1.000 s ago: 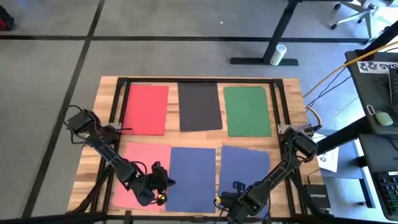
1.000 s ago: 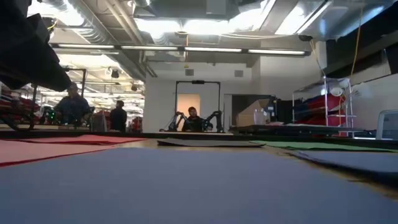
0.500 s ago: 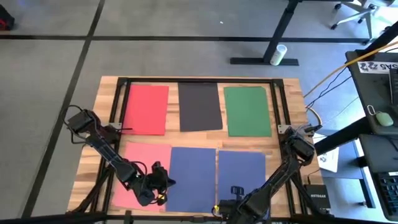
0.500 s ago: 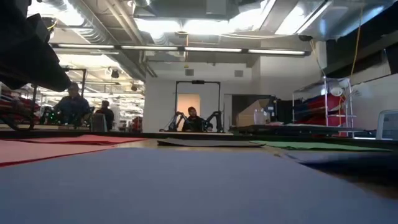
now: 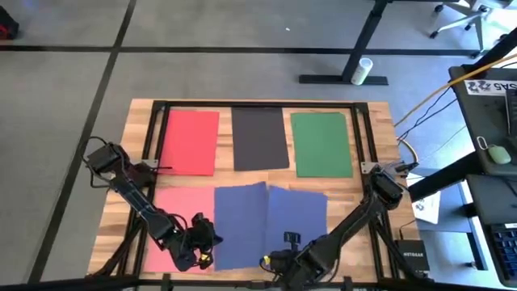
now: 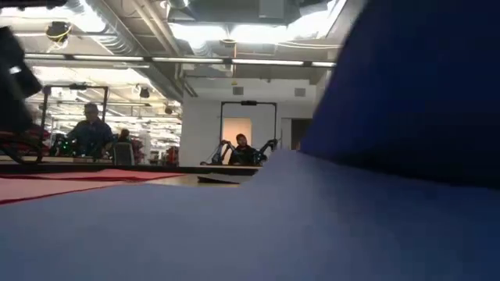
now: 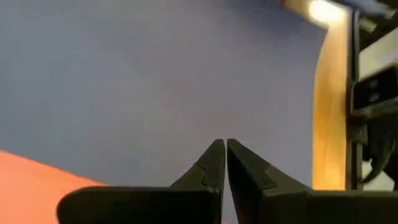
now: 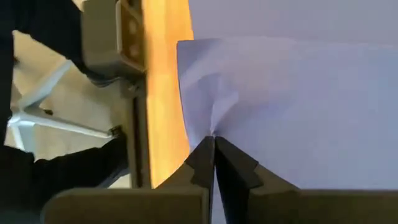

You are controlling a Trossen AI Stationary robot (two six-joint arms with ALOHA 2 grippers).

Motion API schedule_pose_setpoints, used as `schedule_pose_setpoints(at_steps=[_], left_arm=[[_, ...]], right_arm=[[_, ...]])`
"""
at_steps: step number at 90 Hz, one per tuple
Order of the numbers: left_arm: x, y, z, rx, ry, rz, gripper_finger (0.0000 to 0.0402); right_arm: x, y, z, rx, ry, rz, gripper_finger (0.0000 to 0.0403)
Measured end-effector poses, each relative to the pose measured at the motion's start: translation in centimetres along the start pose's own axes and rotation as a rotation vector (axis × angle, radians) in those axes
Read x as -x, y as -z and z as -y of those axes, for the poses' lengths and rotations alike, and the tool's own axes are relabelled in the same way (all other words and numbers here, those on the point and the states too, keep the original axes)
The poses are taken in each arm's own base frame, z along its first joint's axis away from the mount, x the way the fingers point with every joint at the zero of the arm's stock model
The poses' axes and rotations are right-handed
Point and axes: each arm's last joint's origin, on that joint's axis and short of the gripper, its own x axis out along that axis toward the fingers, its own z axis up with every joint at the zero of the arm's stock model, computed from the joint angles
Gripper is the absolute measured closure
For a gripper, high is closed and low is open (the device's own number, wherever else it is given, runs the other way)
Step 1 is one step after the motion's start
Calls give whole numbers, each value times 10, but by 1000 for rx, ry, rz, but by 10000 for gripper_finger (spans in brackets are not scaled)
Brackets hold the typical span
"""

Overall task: Organize paper
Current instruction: Stack the left blue paper on the stacked blue paper

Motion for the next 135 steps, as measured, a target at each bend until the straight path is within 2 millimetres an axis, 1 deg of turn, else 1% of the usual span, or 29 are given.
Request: schedule_pose_setpoints(at_steps=[13,20,29,40,48,70,78,89,99,109,116,121,128,135], left_arm=[[2,3,0,10,-7,-13,402],[3,4,-1,12,-8,-16,402],[3,4,0,12,-8,-16,402],[2,4,-1,13,-8,-14,402],[2,4,-1,13,-9,-13,402],[4,5,0,15,-18,15,402],[4,5,0,14,-17,14,402],[5,6,1,12,-13,13,402],[6,8,2,19,-7,11,402],[8,10,2,17,-4,14,402],[8,10,2,19,-3,14,402],[8,10,2,21,-4,15,402],[8,10,2,23,-4,14,402],[9,10,3,24,-1,12,402]], right_arm=[[2,7,-7,5,-26,-21,402],[8,9,-14,5,-38,-18,402],[18,8,-22,10,-47,26,402],[25,1,-23,25,-32,81,402],[24,-5,-18,50,-18,98,402],[18,-29,6,106,13,110,402],[17,-39,13,124,-4,125,402],[16,-52,17,157,-58,170,402],[16,-58,20,170,-84,184,402],[8,-60,21,174,-106,168,402],[-6,-60,18,183,-140,146,402],[-17,-58,19,191,-142,108,402],[-27,-54,21,189,-126,61,402],[-28,-47,18,170,-100,32,402]])
